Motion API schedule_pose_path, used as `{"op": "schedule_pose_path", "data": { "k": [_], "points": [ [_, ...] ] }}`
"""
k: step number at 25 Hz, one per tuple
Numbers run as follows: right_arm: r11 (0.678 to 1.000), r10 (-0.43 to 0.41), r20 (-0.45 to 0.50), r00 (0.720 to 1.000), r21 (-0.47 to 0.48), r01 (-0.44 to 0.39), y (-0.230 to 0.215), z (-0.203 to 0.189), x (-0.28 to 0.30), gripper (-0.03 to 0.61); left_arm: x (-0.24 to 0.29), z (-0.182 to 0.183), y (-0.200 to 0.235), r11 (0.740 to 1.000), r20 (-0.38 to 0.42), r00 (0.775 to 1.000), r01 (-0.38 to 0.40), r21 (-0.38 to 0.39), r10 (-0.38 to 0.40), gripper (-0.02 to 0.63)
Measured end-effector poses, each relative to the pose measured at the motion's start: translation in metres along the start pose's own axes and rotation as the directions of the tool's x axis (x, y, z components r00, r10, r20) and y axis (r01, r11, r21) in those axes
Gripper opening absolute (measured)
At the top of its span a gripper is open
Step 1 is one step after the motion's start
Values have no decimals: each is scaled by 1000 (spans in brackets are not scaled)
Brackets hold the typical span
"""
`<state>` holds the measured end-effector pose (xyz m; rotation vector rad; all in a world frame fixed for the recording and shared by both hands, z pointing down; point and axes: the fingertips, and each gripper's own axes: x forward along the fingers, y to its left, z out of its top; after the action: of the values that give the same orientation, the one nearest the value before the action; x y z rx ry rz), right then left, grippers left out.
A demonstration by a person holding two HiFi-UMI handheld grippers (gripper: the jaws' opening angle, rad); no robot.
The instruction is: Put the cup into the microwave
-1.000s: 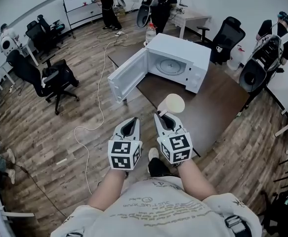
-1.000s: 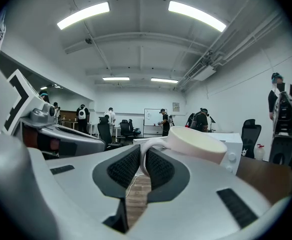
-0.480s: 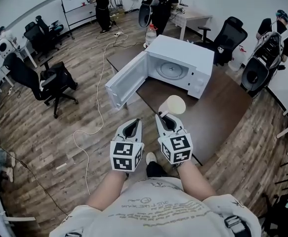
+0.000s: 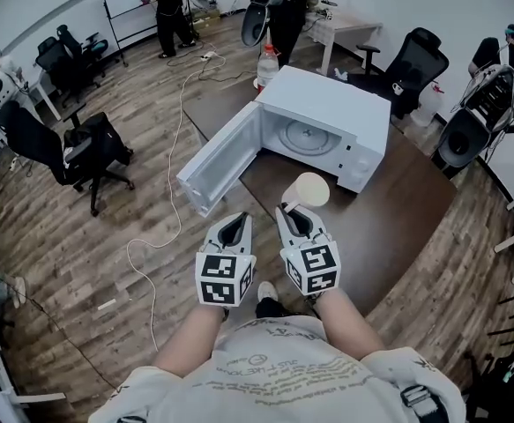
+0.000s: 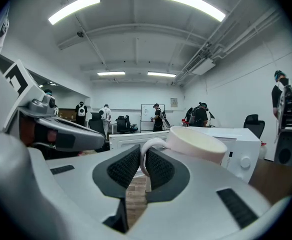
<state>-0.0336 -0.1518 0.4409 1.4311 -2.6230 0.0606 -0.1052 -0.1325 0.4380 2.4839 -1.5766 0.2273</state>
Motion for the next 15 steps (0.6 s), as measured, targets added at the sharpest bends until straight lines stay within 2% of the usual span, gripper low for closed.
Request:
{"op": "schedule_pose_path", "data": {
  "k": [4,11,15],
  "points": [
    [1000,10,3,1000,20,-10,-21,1,26,43,27,7,9,1000,-10,1000,4,-7,-4,14],
    [1000,8,-11,1000,-25,-8,-59,-9,72,43,78,15,25,1000,-41,999,2,10,-2,14],
    [998,-25,-39,999,-58,22,-91,-28,104,43,110,20,31,1000,-54,998,13,19,-12,14]
  ]
}}
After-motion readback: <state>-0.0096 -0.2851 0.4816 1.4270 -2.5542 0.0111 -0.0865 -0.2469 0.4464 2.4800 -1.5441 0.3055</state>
